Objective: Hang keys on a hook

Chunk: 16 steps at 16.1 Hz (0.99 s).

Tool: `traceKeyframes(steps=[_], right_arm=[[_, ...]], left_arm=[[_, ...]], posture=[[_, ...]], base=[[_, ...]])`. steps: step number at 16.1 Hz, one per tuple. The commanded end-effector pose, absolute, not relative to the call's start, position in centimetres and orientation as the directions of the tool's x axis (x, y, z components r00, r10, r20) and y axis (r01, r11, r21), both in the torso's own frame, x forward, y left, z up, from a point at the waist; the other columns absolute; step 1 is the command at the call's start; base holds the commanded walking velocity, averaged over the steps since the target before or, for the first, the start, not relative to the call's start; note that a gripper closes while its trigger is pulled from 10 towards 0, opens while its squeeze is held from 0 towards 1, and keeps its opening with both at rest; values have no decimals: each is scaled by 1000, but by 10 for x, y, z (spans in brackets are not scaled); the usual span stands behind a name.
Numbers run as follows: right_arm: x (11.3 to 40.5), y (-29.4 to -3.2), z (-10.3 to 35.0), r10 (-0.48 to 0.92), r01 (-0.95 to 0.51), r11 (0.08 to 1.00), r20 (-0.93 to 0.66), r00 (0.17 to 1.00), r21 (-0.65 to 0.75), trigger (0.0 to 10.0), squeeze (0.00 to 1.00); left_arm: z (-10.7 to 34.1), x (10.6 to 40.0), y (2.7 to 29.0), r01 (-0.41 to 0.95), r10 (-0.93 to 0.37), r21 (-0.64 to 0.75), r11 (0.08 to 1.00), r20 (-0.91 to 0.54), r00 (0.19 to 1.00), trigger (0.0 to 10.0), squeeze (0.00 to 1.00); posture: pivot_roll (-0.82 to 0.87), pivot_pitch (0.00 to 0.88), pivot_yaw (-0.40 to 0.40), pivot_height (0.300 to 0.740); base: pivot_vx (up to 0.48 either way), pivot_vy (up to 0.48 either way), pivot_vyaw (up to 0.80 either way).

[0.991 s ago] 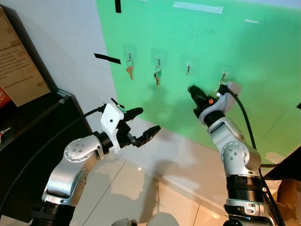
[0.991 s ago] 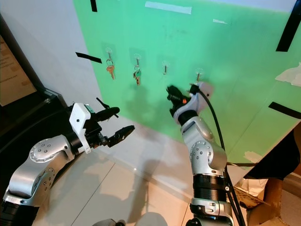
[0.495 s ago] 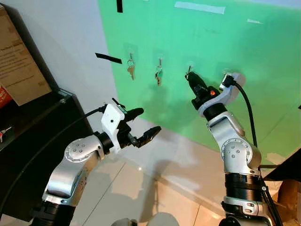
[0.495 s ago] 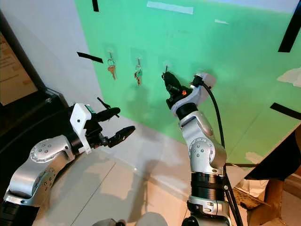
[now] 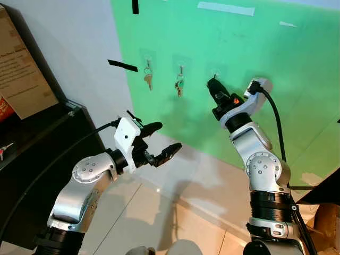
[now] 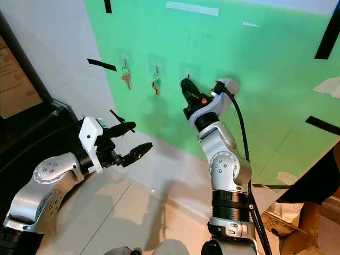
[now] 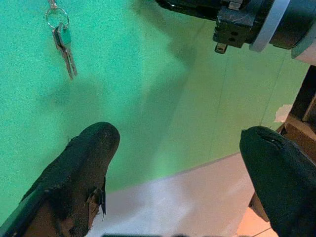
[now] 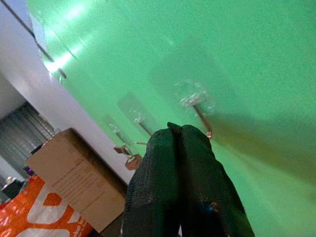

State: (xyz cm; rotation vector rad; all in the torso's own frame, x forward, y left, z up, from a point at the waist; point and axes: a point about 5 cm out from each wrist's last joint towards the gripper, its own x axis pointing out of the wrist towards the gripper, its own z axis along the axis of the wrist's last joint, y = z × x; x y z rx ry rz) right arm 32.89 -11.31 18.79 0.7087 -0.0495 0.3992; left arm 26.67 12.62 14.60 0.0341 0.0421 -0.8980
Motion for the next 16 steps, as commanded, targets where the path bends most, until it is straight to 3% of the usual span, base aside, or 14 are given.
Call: traceKeyframes(steps=[1,7,8,9,10,16], right_arm=[[329,-106,192,380,-409,669,187,906,620,10000,0],[328,-106,191,386,-418,704,185,904,573,10000,0],[330,-108,188,356,-379,724,158,921,577,10000,0],[339,-124,169,225,-190,769,20,974,610,10000,0],[340,-128,163,206,-149,782,-25,978,605,10000,0],[338,-134,158,181,-117,752,-33,983,649,10000,0]], left_arm=[[150,266,127,788,-787,20,616,-47,616,10000,0],[150,267,127,790,-788,19,613,-50,613,10000,0],[150,267,127,790,-788,19,613,-50,613,10000,0],[150,267,127,788,-787,18,615,-51,615,10000,0],[150,267,127,788,-786,18,616,-51,616,10000,0],[150,268,127,788,-786,15,616,-51,616,10000,0]], posture=[[-21,0,55,740],[-25,0,60,740],[-25,0,60,740],[-22,0,59,740],[-22,0,59,740],[-26,0,62,740]], base=[[0,0,0],[0,0,0],[0,0,0],[0,0,0],[0,0,0],[0,0,0]])
